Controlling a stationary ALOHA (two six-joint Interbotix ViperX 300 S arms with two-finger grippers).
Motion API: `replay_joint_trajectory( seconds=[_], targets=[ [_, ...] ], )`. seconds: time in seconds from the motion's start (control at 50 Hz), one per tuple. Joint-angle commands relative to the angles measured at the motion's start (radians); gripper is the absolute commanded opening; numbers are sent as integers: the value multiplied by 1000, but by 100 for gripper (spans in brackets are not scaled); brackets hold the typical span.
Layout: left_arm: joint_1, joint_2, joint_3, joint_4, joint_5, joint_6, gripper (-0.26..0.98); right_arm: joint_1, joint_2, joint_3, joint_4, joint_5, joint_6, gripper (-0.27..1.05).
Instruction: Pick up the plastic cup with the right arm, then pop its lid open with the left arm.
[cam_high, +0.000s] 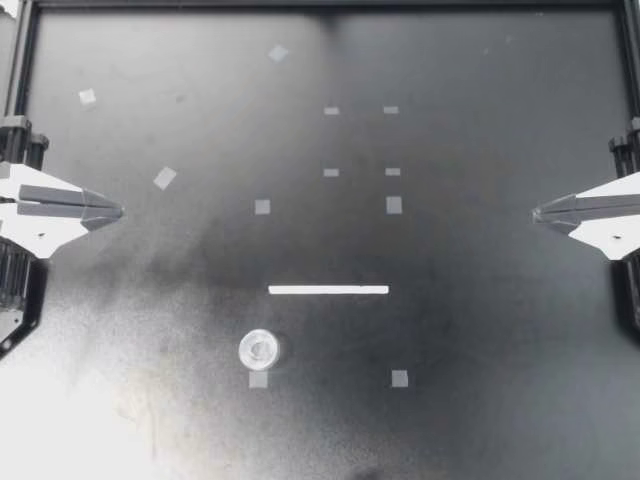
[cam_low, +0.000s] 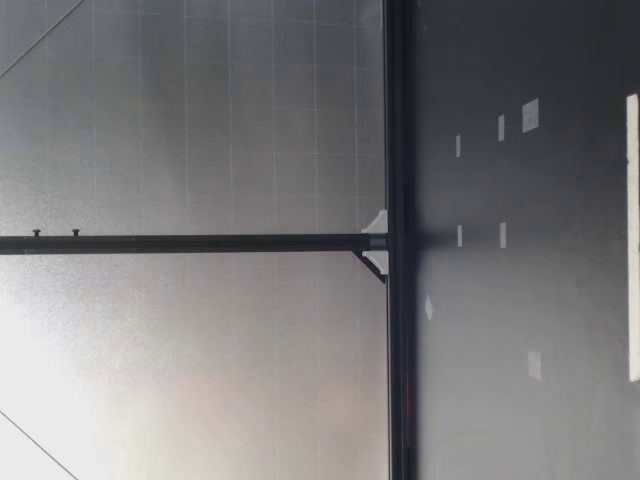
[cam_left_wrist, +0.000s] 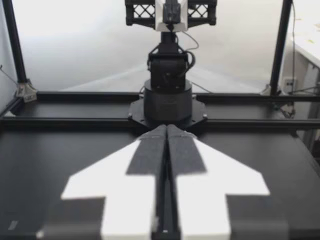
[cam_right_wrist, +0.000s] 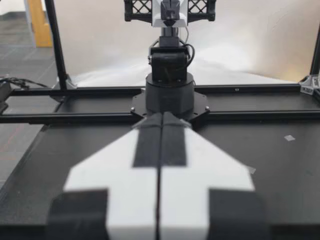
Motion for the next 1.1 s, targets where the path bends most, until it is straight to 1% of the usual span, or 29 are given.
replay_joint_trajectory(
  seconds=[0.0, 0.04, 0.08, 0.14, 0.18, 0.26, 0.3, 0.38, 0.44, 0.52, 0.62, 0.64, 0.74, 0.82, 0.9, 0.94, 1.08],
  targets=[
    [-14, 9, 32, -2, -11, -5, 4, 0, 3, 5, -2, -3, -6, 11],
    [-14, 9, 43, -3, -12, -11, -1, 0, 0, 25, -2, -12, -11, 2],
    [-14, 9, 51, -6, -11, -17, -4, 0, -6, 37, -2, -17, -15, -4],
    [-14, 9, 55, -17, -5, -21, -4, 0, -12, 44, -2, -35, -15, -8],
    [-14, 15, 48, -20, 2, -20, -4, 2, -11, 41, -2, -55, -11, -9],
    [-14, 48, 6, -20, 40, -17, -3, 2, 20, 20, -6, -77, -12, -8],
    [-14, 92, -35, -18, 98, -14, -3, 2, 51, 8, -14, -72, -12, -8],
    [-21, 186, -98, -18, 196, -9, -3, 6, 173, -18, -23, -52, -8, -7],
    [-37, 259, -130, -18, 224, -8, -3, 29, 276, -31, -23, -52, -3, -5],
    [-58, 337, -147, -18, 204, -9, -3, 57, 422, -49, -23, -74, 18, 1],
    [-75, 413, -132, -20, 163, -26, -3, 87, 606, -77, -21, -143, 78, 11],
    [-78, 428, -127, -21, 155, -28, -3, 95, 661, -86, -23, -175, 104, 16],
    [-109, 482, -112, -32, 127, -37, -3, 118, 831, -130, -35, -273, 179, 33],
    [-127, 520, -110, -55, 127, -58, -3, 121, 945, -164, -67, -347, 215, 49],
    [-141, 560, -109, -71, 140, -98, -3, 121, 1040, -204, -91, -403, 222, 60],
    [-152, 583, -112, -72, 156, -121, -3, 121, 1075, -224, -92, -423, 221, 63],
    [-164, 630, -127, -71, 183, -163, -3, 121, 1186, -304, -94, -456, 218, 62]
  ],
)
